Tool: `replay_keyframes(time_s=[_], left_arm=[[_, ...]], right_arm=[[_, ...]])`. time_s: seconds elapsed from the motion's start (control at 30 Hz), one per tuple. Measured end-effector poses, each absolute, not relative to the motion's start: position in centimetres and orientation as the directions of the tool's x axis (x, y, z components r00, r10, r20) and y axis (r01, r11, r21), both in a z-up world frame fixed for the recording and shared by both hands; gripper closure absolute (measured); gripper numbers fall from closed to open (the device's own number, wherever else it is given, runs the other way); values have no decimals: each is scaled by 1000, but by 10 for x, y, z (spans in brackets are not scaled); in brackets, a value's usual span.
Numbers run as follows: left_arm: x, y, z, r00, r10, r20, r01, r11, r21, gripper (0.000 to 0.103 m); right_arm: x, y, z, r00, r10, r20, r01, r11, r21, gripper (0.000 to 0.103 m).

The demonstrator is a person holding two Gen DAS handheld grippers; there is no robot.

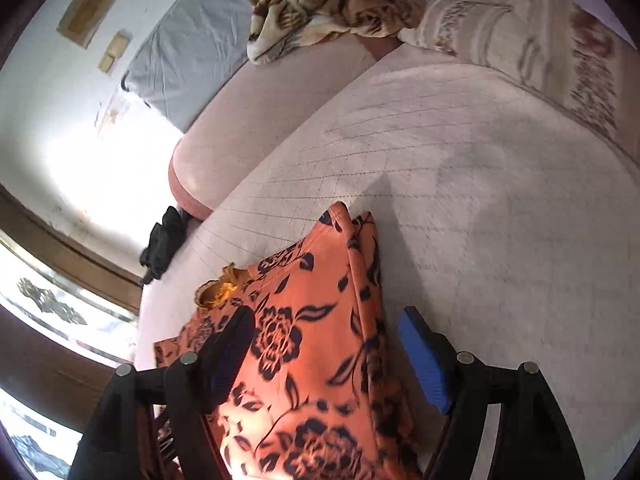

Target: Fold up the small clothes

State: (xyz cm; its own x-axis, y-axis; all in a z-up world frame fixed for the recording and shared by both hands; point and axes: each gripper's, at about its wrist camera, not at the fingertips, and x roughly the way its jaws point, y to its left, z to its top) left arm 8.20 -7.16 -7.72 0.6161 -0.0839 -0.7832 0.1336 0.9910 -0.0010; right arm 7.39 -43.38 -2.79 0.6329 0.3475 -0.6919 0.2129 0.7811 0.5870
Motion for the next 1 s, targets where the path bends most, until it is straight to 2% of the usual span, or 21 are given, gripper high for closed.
replay_keyframes(time_s=[0.13, 0.17, 0.2, 0.23, 0.33, 0.47, 0.5, 0.6, 0.67, 0.83, 0.87, 0.9, 0.93, 1.0], left_arm=[[82, -70, -78, 615, -90, -783, 141, 990, -4, 12], [83, -70, -79, 614, -93, -783, 143, 990, -6, 11], [84, -69, -79, 614, -98, -784, 146, 989, -9, 11], [84, -69, -79, 614, -102, -783, 149, 989, -12, 11], [82, -69, -81, 626, -109, -772, 162, 987, -8, 11], [86, -70, -78, 610, -109, -785, 164, 986, -9, 10], [88, -68, -76, 600, -118, -791, 163, 986, -24, 10], [84, -59, -66, 594, -153, -790, 145, 986, -81, 10], [77, -50, -58, 620, -168, -767, 117, 986, -121, 10], [58, -31, -39, 638, -191, -746, 89, 981, -175, 10], [53, -24, -34, 651, -193, -735, 77, 979, -189, 10], [48, -16, -28, 662, -189, -725, 58, 978, -202, 10], [42, -7, -24, 670, -183, -719, 38, 976, -213, 10], [32, 15, -18, 683, -154, -714, -10, 975, -220, 10]], right_arm=[[144, -433, -64, 530, 352, -771, 231, 815, 531, 28], [156, -433, -74, 494, 372, -786, 233, 814, 532, 43], [163, -432, -81, 470, 387, -793, 237, 810, 536, 86], [166, -430, -84, 461, 396, -794, 229, 812, 537, 91], [161, -426, -71, 513, 333, -791, 209, 845, 492, 94], [162, -433, -90, 503, 300, -811, 282, 830, 482, 92], [161, -433, -85, 511, 298, -806, 284, 827, 485, 88], [147, -436, -62, 533, 228, -815, 349, 818, 457, 88], [131, -424, -35, 581, 200, -789, 306, 844, 440, 88], [95, -375, -25, 569, 384, -727, 151, 820, 552, 88], [91, -369, -33, 555, 405, -727, 138, 816, 561, 83], [91, -370, -48, 526, 398, -751, 173, 815, 553, 76], [91, -376, -70, 469, 377, -799, 256, 808, 531, 74], [78, -389, -77, 512, 406, -757, 309, 735, 604, 76]])
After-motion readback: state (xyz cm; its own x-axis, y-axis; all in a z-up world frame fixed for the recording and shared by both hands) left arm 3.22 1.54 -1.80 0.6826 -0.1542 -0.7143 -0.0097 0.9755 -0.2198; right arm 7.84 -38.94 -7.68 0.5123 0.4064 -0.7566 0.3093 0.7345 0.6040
